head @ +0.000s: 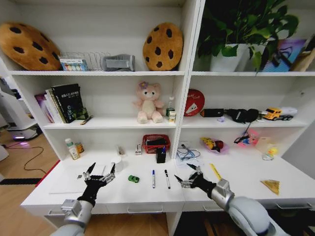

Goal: Organize the objects on the table.

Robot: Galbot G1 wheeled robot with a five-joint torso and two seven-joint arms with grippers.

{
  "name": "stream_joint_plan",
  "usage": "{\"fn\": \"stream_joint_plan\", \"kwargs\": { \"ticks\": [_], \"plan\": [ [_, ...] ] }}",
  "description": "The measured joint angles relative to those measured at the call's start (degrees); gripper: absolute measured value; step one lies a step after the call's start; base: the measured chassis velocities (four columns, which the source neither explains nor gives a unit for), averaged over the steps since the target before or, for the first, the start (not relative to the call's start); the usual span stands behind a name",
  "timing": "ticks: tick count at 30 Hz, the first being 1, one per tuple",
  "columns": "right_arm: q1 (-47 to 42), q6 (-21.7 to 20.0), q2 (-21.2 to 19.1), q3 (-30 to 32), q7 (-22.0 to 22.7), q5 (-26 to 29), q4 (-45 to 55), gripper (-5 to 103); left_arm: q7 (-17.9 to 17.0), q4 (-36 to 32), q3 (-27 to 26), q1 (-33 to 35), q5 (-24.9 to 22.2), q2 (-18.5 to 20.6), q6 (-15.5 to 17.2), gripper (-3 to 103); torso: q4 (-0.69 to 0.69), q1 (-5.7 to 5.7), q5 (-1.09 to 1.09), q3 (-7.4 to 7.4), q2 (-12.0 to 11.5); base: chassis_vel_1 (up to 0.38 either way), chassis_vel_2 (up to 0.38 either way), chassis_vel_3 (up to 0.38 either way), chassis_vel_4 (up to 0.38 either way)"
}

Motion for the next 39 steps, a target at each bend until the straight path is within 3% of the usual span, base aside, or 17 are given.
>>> {"fn": "stream_joint_plan", "kwargs": {
  "ticks": [4,7,9,10,12,13,15,16,20,28,32,35,39],
  "plan": [
    [15.4,-2.4,-3.4,-14.5,-1.2,4.5,-6.4,100,0.0,0.0,0.0,0.0,0.0,0.0,0.0,100,-0.01,0.00,0.00,0.00,0.0,0.000,0.000,0.000,0.000],
    [20.7,-3.2,-3.0,-18.9,-1.9,5.3,-9.6,100,0.0,0.0,0.0,0.0,0.0,0.0,0.0,100,-0.01,0.00,-0.04,0.00,0.0,0.000,0.000,0.000,0.000],
    [31.2,-4.8,-0.7,-27.6,-2.8,7.1,-15.2,100,0.0,0.0,0.0,0.0,0.0,0.0,0.0,100,-0.04,0.00,0.02,0.00,0.0,0.000,0.000,0.000,0.000],
    [31.2,-4.8,-0.7,-27.6,-2.8,7.1,-15.2,100,0.0,0.0,0.0,0.0,0.0,0.0,0.0,100,-0.04,0.00,0.02,0.00,0.0,0.000,0.000,0.000,0.000],
    [41.6,-6.1,2.6,-36.0,-2.9,9.3,-20.5,100,0.0,0.0,0.0,0.0,0.0,0.0,0.0,100,0.01,0.00,-0.04,0.00,0.0,0.000,0.000,0.000,0.000],
    [41.6,-6.1,2.6,-36.0,-2.9,9.3,-20.5,100,0.0,0.0,0.0,0.0,0.0,0.0,0.0,100,0.01,0.00,-0.04,0.00,0.0,0.000,0.000,0.000,0.000],
    [49.5,-6.4,6.5,-43.9,-4.4,11.3,-26.6,100,0.0,0.0,0.0,0.0,0.0,0.0,0.0,100,-0.01,0.01,-0.01,0.00,0.0,0.000,0.000,0.000,0.000],
    [49.5,-6.4,6.5,-43.9,-4.4,11.3,-26.6,100,0.0,0.0,0.0,0.0,0.0,0.0,0.0,100,-0.01,0.01,-0.01,0.00,0.0,0.000,0.000,0.000,0.000],
    [57.9,-10.3,10.1,-52.3,-6.7,16.8,-31.8,100,0.0,0.0,0.0,0.0,0.0,0.0,0.0,100,-0.01,0.00,-0.01,0.00,0.0,0.000,0.000,0.000,0.000],
    [66.2,-15.6,15.0,-60.1,-9.1,21.7,-38.5,100,0.0,0.0,0.0,0.0,0.0,0.0,0.0,100,-0.02,0.00,-0.02,0.00,0.0,0.000,0.000,0.000,0.000],
    [67.9,-17.2,19.7,-63.1,-6.6,21.9,-42.3,100,0.0,0.0,0.0,0.0,0.0,0.0,0.0,100,-0.04,0.00,-0.02,0.00,0.0,0.000,0.000,0.000,0.000],
    [68.0,-18.7,25.6,-64.4,-4.3,20.6,-45.7,100,0.0,0.0,0.0,0.0,0.0,0.0,0.0,100,0.00,-0.01,-0.01,-0.01,0.0,0.000,0.000,0.000,0.000],
    [68.1,-19.4,27.9,-65.1,-3.8,18.3,-47.5,100,0.0,0.0,0.0,0.0,0.0,0.0,0.0,100,0.00,-0.01,-0.01,-0.01,0.0,0.000,0.000,0.000,0.000]
  ]
}}
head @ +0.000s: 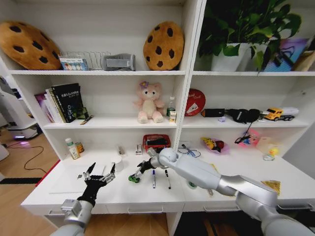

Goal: Organize the objects on the table.

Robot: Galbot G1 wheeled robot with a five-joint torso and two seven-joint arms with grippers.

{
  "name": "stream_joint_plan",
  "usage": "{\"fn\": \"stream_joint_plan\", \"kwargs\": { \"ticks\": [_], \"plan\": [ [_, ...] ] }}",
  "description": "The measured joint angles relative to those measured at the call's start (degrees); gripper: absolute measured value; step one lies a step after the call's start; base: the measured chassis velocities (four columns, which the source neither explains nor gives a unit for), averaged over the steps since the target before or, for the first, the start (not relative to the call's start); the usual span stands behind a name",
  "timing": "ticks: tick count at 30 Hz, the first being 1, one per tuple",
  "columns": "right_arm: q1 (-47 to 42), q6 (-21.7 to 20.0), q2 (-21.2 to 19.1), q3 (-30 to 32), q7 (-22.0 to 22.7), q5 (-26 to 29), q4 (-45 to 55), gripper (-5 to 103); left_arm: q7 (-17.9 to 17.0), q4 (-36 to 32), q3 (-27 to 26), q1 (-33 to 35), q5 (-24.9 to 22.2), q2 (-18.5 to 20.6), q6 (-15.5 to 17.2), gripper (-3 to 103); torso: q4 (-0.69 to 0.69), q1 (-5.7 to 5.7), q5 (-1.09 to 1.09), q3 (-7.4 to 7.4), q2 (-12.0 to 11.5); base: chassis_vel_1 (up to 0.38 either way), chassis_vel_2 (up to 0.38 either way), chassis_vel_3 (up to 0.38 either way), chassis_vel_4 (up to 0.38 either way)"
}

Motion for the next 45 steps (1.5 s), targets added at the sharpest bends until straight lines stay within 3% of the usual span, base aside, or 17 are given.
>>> {"fn": "stream_joint_plan", "kwargs": {
  "ticks": [5,21,25,30,45],
  "plan": [
    [0.0,-1.3,1.6,-0.7,2.3,-3.1,-1.7,100,0.0,0.0,0.0,0.0,0.0,0.0,0.0,100,-0.02,0.00,0.00,0.00,0.0,0.000,0.000,0.000,0.000],
    [-0.3,-1.3,1.0,-0.8,3.0,-3.7,-1.4,103,0.0,0.0,0.0,0.0,0.0,0.0,0.0,100,-0.02,0.00,0.01,0.00,0.0,0.000,0.000,0.000,0.000],
    [-0.7,-1.3,-1.2,-0.9,2.8,-3.4,0.1,97,0.0,0.0,0.0,0.0,0.0,0.0,0.0,100,-0.03,0.00,0.01,0.00,0.0,0.000,0.000,0.000,0.000],
    [-1.8,-1.2,-1.4,-0.9,2.9,-3.6,0.2,95,0.0,0.0,0.0,0.0,0.0,0.0,0.0,100,-0.02,0.00,0.01,0.00,0.0,0.000,0.000,0.000,0.000],
    [-2.6,-1.1,-2.6,-1.0,2.1,-4.3,1.5,72,0.0,0.0,0.0,0.0,0.0,0.0,0.0,100,-0.02,0.00,0.01,0.00,0.0,0.000,0.000,0.000,0.000]
  ]
}}
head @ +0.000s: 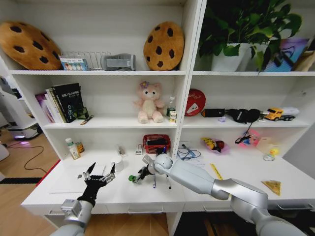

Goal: Organize the objects on the table.

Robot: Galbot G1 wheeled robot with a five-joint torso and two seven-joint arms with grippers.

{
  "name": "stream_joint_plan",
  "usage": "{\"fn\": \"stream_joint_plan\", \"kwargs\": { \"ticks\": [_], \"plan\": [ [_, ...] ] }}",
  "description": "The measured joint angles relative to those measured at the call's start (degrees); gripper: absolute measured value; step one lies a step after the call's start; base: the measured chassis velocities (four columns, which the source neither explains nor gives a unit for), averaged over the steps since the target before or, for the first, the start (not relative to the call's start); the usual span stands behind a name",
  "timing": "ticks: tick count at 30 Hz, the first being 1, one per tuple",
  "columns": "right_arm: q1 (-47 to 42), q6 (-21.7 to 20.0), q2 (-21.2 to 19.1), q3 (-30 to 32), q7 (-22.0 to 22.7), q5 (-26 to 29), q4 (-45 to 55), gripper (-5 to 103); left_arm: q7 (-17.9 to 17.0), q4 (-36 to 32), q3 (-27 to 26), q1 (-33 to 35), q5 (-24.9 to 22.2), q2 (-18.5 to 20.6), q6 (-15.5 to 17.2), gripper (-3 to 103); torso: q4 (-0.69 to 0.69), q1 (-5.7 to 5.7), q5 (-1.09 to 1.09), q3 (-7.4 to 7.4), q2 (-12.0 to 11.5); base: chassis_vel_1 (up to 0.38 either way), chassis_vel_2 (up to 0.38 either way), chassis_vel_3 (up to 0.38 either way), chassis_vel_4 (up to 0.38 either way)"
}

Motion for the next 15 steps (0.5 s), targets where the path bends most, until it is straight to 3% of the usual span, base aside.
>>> {"fn": "stream_joint_plan", "kwargs": {
  "ticks": [9,15],
  "plan": [
    [0.8,0.0,1.3,-1.2,-1.5,-1.1,-1.0,68,0.0,0.0,0.0,0.0,0.0,0.0,0.0,100,0.01,0.00,0.00,0.00,0.0,0.000,0.000,0.000,0.000],
    [1.3,0.0,1.7,-2.0,-2.4,-2.4,-1.4,60,0.0,0.0,0.0,0.0,0.0,0.0,0.0,100,-0.01,0.00,0.00,0.00,0.0,0.000,0.000,0.000,0.000]
  ]
}}
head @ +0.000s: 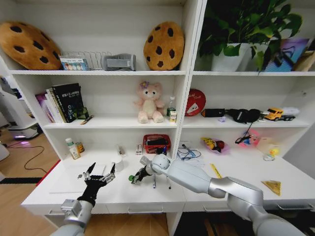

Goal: Organize the objects on the table.

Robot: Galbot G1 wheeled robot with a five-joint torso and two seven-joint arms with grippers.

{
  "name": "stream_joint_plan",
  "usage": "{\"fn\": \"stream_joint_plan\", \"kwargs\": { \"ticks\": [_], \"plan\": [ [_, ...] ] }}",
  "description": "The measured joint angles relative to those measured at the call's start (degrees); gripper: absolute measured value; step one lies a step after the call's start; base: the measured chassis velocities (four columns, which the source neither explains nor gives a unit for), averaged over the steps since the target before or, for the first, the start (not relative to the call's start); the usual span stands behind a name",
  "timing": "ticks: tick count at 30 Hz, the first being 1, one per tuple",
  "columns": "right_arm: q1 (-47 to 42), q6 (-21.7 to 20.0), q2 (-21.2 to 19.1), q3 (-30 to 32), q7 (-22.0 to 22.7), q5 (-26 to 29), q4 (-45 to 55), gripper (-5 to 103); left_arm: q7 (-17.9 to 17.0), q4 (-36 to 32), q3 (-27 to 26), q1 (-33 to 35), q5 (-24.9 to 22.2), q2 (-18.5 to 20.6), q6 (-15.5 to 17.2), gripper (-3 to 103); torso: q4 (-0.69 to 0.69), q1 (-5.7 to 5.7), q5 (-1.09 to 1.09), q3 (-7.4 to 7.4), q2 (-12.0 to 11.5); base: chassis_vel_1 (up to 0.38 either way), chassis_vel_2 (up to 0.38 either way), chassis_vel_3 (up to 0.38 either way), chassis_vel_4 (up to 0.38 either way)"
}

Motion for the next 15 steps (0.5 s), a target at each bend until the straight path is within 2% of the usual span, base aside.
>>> {"fn": "stream_joint_plan", "kwargs": {
  "ticks": [5,7,8,9,11,15],
  "plan": [
    [0.0,0.0,0.4,0.0,0.0,-0.3,-0.4,54,0.0,0.0,0.0,0.0,0.0,0.0,0.0,100,0.00,0.00,0.00,0.00,0.0,0.000,0.000,0.000,0.000],
    [-0.1,0.0,0.6,0.1,0.1,-0.4,-0.5,43,0.0,0.0,0.0,0.0,0.0,0.0,0.0,100,0.01,0.00,0.00,0.00,0.0,0.000,0.000,0.000,0.000],
    [-0.1,0.0,0.6,0.1,0.1,-0.4,-0.5,43,0.0,0.0,0.0,0.0,0.0,0.0,0.0,100,0.01,0.00,0.00,0.00,0.0,0.000,0.000,0.000,0.000],
    [-0.1,0.0,0.6,0.1,0.1,-0.4,-0.5,37,0.0,0.0,0.0,0.0,0.0,0.0,0.0,100,0.01,0.00,0.00,0.00,0.0,0.000,0.000,0.000,0.000],
    [-0.1,0.0,0.6,0.2,0.3,-0.1,-0.5,34,0.0,0.0,0.0,0.0,0.0,0.0,0.0,100,0.01,0.00,0.00,0.00,0.0,0.000,0.000,0.000,0.000],
    [-0.3,0.0,0.4,0.4,1.6,1.5,-0.1,33,0.0,0.0,0.0,0.0,0.0,0.0,0.0,100,0.01,0.00,0.00,0.00,0.0,0.000,0.000,0.000,0.000]
  ]
}}
